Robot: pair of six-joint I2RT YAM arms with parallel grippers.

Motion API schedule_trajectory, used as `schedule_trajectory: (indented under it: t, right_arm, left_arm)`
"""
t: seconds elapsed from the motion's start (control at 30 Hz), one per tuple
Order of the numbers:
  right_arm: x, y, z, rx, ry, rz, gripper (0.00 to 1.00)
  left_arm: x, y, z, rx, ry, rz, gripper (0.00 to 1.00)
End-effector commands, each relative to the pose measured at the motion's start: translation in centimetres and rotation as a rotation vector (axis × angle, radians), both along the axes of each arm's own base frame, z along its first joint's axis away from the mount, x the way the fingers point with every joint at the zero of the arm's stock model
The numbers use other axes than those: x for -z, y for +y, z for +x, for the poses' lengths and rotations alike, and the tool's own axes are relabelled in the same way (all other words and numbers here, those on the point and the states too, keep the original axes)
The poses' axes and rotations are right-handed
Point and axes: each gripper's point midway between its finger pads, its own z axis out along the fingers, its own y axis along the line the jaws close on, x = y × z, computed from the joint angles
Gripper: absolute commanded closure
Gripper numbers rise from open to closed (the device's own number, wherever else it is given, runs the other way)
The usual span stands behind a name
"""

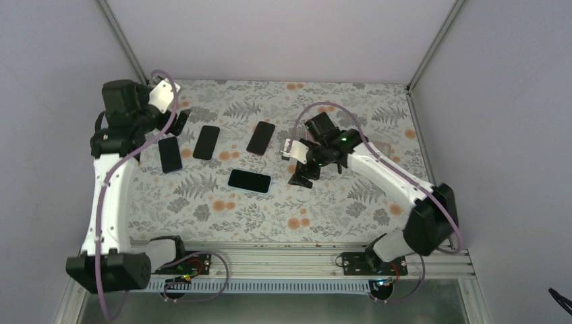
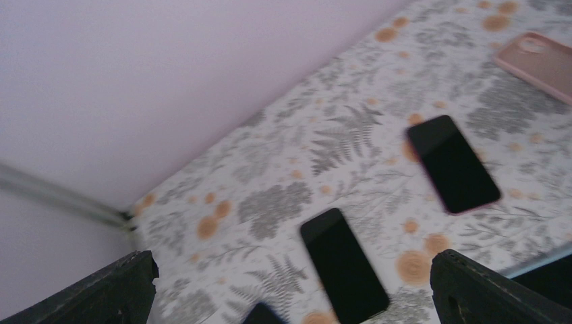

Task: Take the phone out of the phone case
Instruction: Pick up the phone at the center of the board.

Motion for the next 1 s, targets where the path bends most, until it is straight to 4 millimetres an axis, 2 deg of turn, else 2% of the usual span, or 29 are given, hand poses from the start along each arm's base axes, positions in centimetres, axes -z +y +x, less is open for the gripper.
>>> schedule_trajectory:
  t: [0.0,0.13,0.23,0.33,0.5,0.67,0.77,0.97]
  right_arm:
    - [2.3,3.5,3.0,-0.063,-0.061,0.028,0.0]
    - [6.5,6.0,4.2,-0.099,-0.012,-0.027,0.0]
    - [8.5,7.9,4.1,-0.112,0.02,-0.047,0.0]
    - [9.3,9.6,3.6,-0.136,0.02,-0.019,0.0]
    - [11.5,11.1,3.1,-0.162,0.036,-0.045,0.0]
    - [13.4,12.0,3.6,-0.117,0.027,-0.084,0.0]
    - [14.0,12.7,3.9,-0.09,0.067,-0.094,0.0]
    - [15.2,12.9,2.3,-0.105,0.137,-0.134,0.0]
  left_arm:
    - [-2.1,1.9,-1.0,-0.1,-0.171,-0.027,0.0]
    - [-0.3,2.8,-1.9,-0.166,-0.182,-0.033,0.0]
    - [0.6,3.5,-2.0,-0.212,-0.178,-0.035,0.0]
    - [0.8,3.8,-2.1,-0.229,-0.182,-0.033,0.0]
    - [1.0,4.4,-1.9,-0.256,-0.167,-0.047,0.0]
    - [0.6,4.8,-1.9,-0.268,-0.164,-0.066,0.0]
    - [1.1,4.7,-1.9,-0.257,-0.156,-0.079,0.0]
    - [1.6,4.9,-2.0,-0.259,-0.145,-0.087,0.0]
